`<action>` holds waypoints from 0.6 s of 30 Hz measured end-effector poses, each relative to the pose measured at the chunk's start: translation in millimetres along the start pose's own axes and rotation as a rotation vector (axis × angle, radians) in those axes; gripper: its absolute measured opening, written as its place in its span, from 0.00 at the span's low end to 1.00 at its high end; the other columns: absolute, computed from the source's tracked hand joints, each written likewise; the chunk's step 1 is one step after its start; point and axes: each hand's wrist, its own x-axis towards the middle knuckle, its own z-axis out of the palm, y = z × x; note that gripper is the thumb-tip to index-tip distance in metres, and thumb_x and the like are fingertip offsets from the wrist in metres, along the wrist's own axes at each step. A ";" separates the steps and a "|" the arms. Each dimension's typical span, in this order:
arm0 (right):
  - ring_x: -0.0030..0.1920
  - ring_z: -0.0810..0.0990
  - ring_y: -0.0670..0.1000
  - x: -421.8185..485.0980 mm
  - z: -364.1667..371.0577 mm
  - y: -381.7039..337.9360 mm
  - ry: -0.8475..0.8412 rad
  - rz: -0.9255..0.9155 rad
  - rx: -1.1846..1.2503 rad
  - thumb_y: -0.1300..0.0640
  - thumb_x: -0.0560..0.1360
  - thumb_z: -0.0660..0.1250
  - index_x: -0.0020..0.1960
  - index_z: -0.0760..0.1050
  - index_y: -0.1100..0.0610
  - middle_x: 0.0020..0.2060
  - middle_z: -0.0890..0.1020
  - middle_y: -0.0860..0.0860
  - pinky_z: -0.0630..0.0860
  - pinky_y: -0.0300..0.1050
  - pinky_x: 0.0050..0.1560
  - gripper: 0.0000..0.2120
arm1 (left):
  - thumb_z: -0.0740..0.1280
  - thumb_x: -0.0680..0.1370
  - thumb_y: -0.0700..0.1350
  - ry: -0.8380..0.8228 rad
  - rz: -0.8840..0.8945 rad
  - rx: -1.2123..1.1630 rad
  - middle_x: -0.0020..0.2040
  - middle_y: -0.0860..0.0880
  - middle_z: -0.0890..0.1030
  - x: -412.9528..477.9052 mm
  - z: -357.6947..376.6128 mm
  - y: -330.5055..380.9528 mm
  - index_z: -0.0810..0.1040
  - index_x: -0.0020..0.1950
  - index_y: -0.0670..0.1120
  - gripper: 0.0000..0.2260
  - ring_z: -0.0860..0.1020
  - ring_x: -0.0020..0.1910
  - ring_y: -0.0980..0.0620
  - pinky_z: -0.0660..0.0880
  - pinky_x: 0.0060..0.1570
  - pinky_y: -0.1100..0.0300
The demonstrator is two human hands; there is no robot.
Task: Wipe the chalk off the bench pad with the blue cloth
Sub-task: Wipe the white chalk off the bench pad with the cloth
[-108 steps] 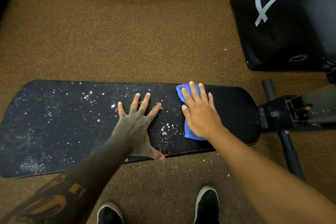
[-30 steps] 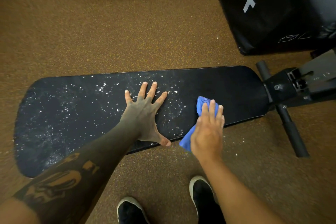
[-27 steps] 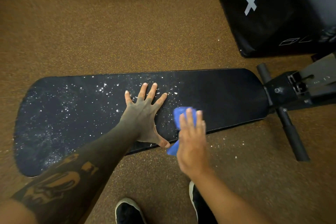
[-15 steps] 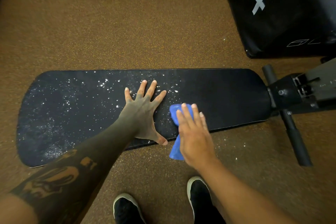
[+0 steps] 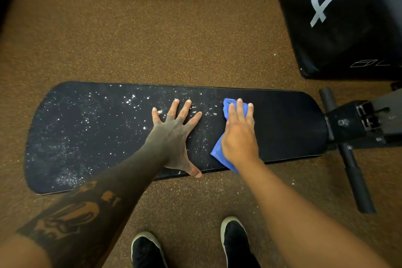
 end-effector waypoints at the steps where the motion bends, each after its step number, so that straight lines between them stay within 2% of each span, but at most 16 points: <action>1: 0.76 0.41 0.60 -1.7 3.7 -6.2 -0.013 -0.044 0.008 0.65 0.79 0.54 0.76 0.55 0.60 0.78 0.50 0.54 0.52 0.57 0.75 0.26 | 0.61 0.47 0.85 -0.002 -0.003 0.000 0.80 0.46 0.31 -0.3 -0.1 0.2 0.33 0.79 0.54 0.72 0.33 0.78 0.40 0.46 0.70 0.23; 4: 0.77 0.42 0.59 -5.4 2.8 -2.6 -0.112 -0.377 -0.044 0.65 0.78 0.54 0.76 0.55 0.60 0.78 0.52 0.55 0.52 0.57 0.75 0.26 | 0.62 0.46 0.85 0.010 -0.019 -0.013 0.80 0.45 0.31 -2.0 -0.1 0.4 0.32 0.79 0.53 0.73 0.33 0.78 0.40 0.48 0.70 0.24; 5: 0.77 0.43 0.60 2.4 -1.3 4.2 -0.121 -0.393 -0.064 0.66 0.78 0.54 0.76 0.55 0.60 0.78 0.53 0.55 0.53 0.57 0.74 0.27 | 0.62 0.46 0.85 0.017 -0.026 -0.020 0.79 0.45 0.31 -3.6 0.0 0.1 0.32 0.79 0.52 0.74 0.33 0.78 0.40 0.48 0.70 0.24; 6: 0.77 0.44 0.60 13.2 -4.5 9.4 -0.103 -0.331 -0.070 0.66 0.77 0.55 0.76 0.55 0.60 0.77 0.53 0.55 0.54 0.58 0.74 0.28 | 0.61 0.45 0.86 0.028 -0.036 -0.022 0.79 0.44 0.31 -5.5 0.0 -0.1 0.33 0.79 0.52 0.74 0.33 0.78 0.39 0.47 0.70 0.25; 9: 0.76 0.44 0.61 39.0 -8.8 4.9 -0.004 0.006 -0.028 0.68 0.76 0.55 0.76 0.55 0.60 0.78 0.51 0.55 0.56 0.57 0.73 0.29 | 0.57 0.45 0.87 0.054 -0.075 -0.021 0.80 0.44 0.33 -11.4 2.5 -3.4 0.34 0.80 0.51 0.74 0.34 0.79 0.38 0.46 0.70 0.24; 10: 0.76 0.43 0.62 39.2 -5.8 -3.2 -0.002 0.002 -0.013 0.67 0.76 0.55 0.76 0.55 0.60 0.78 0.51 0.55 0.55 0.56 0.74 0.28 | 0.56 0.45 0.88 0.050 -0.093 -0.037 0.80 0.44 0.32 -12.7 2.4 -4.9 0.34 0.80 0.51 0.74 0.34 0.79 0.38 0.46 0.70 0.24; 14: 0.77 0.42 0.58 28.9 -1.4 -10.4 -0.161 -0.403 -0.032 0.67 0.78 0.54 0.76 0.54 0.58 0.78 0.50 0.52 0.52 0.53 0.75 0.28 | 0.56 0.45 0.87 0.016 -0.130 -0.073 0.80 0.45 0.31 -12.9 0.6 -8.0 0.33 0.79 0.51 0.73 0.32 0.78 0.39 0.45 0.70 0.24; 16: 0.77 0.44 0.58 44.5 -5.1 -1.7 -0.124 -0.338 -0.036 0.68 0.77 0.54 0.76 0.55 0.58 0.78 0.52 0.53 0.53 0.54 0.75 0.28 | 0.57 0.45 0.87 0.005 -0.127 -0.072 0.80 0.45 0.31 -12.7 -1.0 -7.1 0.33 0.79 0.51 0.73 0.32 0.78 0.39 0.45 0.70 0.23; 18: 0.77 0.44 0.60 56.9 -5.7 -4.9 -0.053 -0.109 -0.029 0.69 0.75 0.54 0.76 0.55 0.59 0.78 0.52 0.54 0.54 0.55 0.74 0.30 | 0.57 0.46 0.87 -0.001 -0.127 -0.070 0.79 0.45 0.31 -12.9 -1.2 -6.8 0.32 0.79 0.52 0.73 0.32 0.78 0.39 0.45 0.70 0.23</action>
